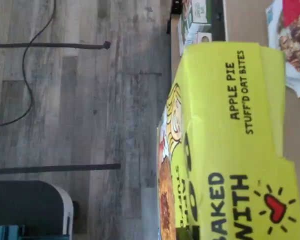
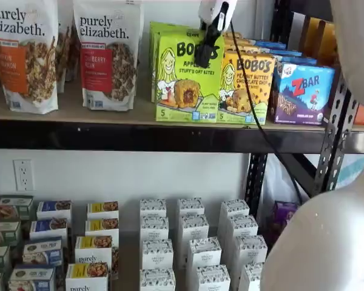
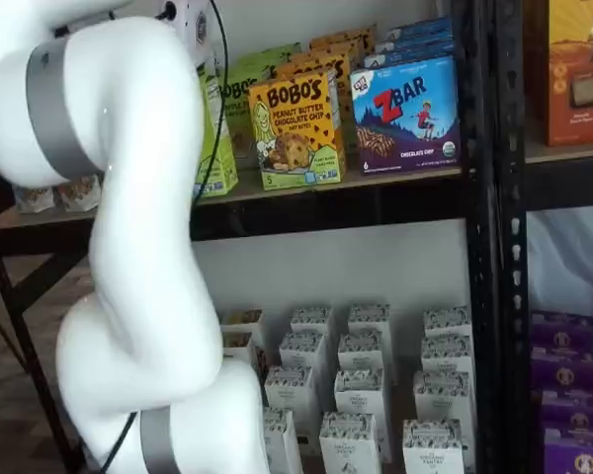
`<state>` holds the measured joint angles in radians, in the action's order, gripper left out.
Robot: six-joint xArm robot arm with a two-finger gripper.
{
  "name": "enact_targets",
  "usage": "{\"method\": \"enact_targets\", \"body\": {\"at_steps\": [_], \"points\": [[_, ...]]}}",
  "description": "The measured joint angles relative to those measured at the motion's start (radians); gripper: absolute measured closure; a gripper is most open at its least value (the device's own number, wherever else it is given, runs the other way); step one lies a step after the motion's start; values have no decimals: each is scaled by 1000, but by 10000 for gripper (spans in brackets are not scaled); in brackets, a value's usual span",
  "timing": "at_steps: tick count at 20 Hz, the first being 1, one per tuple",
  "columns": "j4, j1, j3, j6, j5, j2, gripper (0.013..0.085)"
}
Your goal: Pick the green box on the top shelf, the fourth from the left
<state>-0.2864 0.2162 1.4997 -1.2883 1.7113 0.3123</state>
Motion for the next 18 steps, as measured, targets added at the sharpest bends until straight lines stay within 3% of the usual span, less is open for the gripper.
{"method": "enact_targets", "body": {"at_steps": [18], "points": [[-16, -70, -226, -57, 35, 248, 770]]}}
